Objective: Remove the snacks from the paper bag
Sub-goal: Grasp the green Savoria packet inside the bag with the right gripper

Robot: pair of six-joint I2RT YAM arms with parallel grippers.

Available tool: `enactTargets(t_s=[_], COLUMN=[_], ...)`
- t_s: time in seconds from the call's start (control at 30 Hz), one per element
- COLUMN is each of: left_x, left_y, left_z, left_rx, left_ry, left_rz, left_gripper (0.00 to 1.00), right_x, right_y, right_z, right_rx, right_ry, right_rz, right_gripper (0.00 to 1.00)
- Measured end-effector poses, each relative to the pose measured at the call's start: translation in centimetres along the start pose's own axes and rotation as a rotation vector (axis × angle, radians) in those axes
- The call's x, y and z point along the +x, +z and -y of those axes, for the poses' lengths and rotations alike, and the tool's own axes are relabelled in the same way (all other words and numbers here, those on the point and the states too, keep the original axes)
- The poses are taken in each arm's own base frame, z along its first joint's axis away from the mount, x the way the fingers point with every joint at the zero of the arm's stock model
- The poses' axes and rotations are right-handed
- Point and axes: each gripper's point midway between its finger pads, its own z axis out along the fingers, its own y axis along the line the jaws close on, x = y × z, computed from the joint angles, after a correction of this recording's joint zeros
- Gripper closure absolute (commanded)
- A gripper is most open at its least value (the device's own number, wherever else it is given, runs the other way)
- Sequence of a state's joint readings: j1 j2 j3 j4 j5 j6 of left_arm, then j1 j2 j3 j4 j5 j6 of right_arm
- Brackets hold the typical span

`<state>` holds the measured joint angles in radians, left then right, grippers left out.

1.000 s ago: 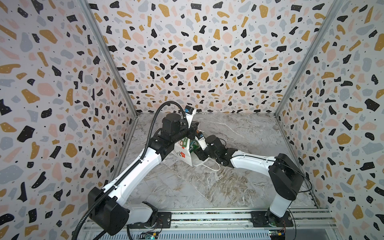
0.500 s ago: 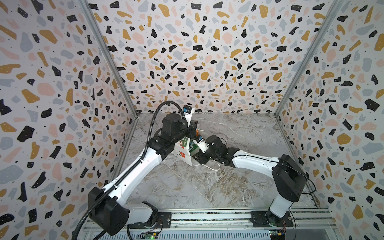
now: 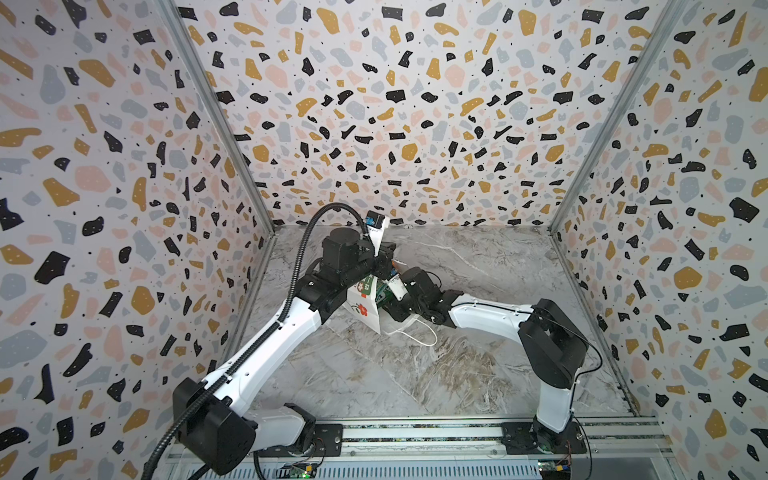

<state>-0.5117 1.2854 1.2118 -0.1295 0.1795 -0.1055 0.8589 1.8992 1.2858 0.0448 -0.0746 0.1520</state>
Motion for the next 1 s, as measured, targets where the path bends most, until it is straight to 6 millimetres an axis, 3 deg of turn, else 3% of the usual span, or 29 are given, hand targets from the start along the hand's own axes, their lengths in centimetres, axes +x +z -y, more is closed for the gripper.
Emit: enactTargets(t_s=[0.23,0.47,0.7,1.0], left_x=[0.1,0.2,0.3,0.3], left_y=[0.0,0.0,0.0,0.0], left_z=[0.2,0.3,0.4,0.4], left_rx=[0.009,0.021,0.022,0.025], left_ry=[0.014,0.015,0.019,0.022], left_rz=[-0.004,-0.007,-0.009,-0.011], left_gripper=[1.00,1.00,1.00,1.00], right_x=[-0.9,-1.7,-2.0,-3.1], right_y=[0.0,0.2,0.8,1.9], right_z=[2.5,3.8,4.7,5.1], right_rx=[0.130,0.197,0.247,0.265], right_ry=[0.044,0.074,0.094,0.103], right_rz=[0.037,0.070,0.105,0.155], right_gripper=[0.59,0.71,0.70,0.62])
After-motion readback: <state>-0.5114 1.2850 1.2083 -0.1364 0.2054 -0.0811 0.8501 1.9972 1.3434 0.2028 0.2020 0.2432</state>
